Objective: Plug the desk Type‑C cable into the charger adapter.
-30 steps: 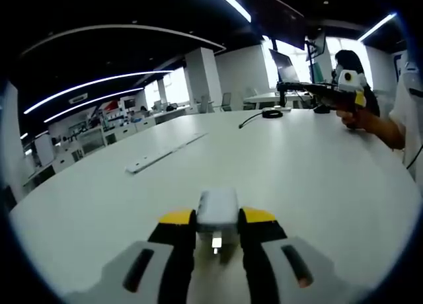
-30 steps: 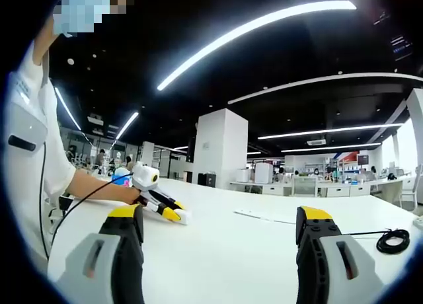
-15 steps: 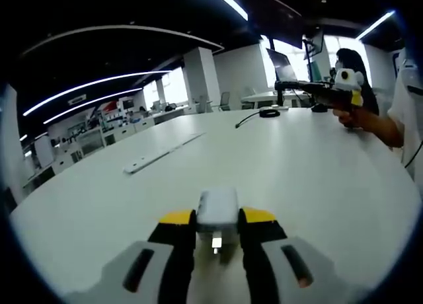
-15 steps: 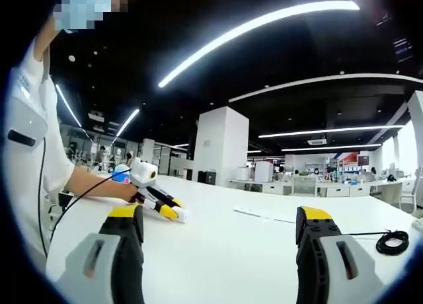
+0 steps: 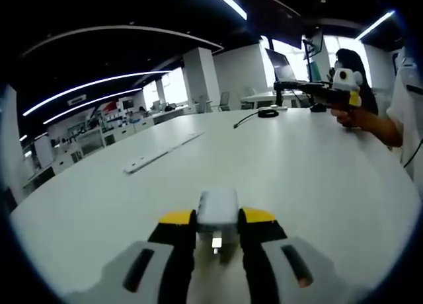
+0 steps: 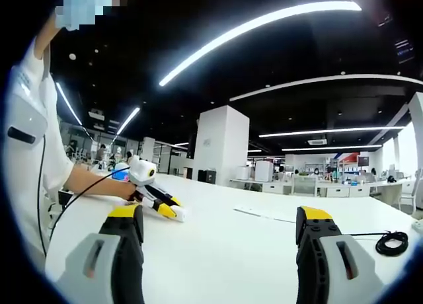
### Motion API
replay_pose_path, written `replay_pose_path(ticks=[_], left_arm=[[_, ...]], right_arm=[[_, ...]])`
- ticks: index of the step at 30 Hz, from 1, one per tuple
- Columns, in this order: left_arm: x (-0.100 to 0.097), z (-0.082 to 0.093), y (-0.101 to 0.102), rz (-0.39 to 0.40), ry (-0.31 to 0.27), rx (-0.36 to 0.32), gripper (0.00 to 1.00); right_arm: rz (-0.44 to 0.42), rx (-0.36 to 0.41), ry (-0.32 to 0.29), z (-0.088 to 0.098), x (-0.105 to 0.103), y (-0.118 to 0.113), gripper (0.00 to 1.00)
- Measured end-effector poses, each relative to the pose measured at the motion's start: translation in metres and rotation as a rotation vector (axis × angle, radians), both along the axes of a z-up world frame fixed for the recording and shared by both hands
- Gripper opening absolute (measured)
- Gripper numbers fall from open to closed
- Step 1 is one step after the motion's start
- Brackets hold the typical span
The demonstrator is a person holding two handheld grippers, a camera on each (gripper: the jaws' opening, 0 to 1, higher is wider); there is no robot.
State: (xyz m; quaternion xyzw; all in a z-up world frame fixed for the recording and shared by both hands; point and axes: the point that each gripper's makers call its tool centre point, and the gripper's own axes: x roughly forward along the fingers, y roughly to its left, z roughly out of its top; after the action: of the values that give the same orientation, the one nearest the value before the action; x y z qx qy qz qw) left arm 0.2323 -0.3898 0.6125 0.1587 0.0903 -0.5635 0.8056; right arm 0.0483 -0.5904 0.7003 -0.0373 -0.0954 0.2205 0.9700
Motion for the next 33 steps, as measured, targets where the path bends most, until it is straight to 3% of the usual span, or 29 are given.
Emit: replay_pose_path(ticks=[33], left_arm=[[-0.016, 0.000, -0.002, -0.017, 0.012, -0.011, 0.25]], right_arm=[[0.002, -0.015, 0.004, -0.002, 0.001, 0.001, 0.98]])
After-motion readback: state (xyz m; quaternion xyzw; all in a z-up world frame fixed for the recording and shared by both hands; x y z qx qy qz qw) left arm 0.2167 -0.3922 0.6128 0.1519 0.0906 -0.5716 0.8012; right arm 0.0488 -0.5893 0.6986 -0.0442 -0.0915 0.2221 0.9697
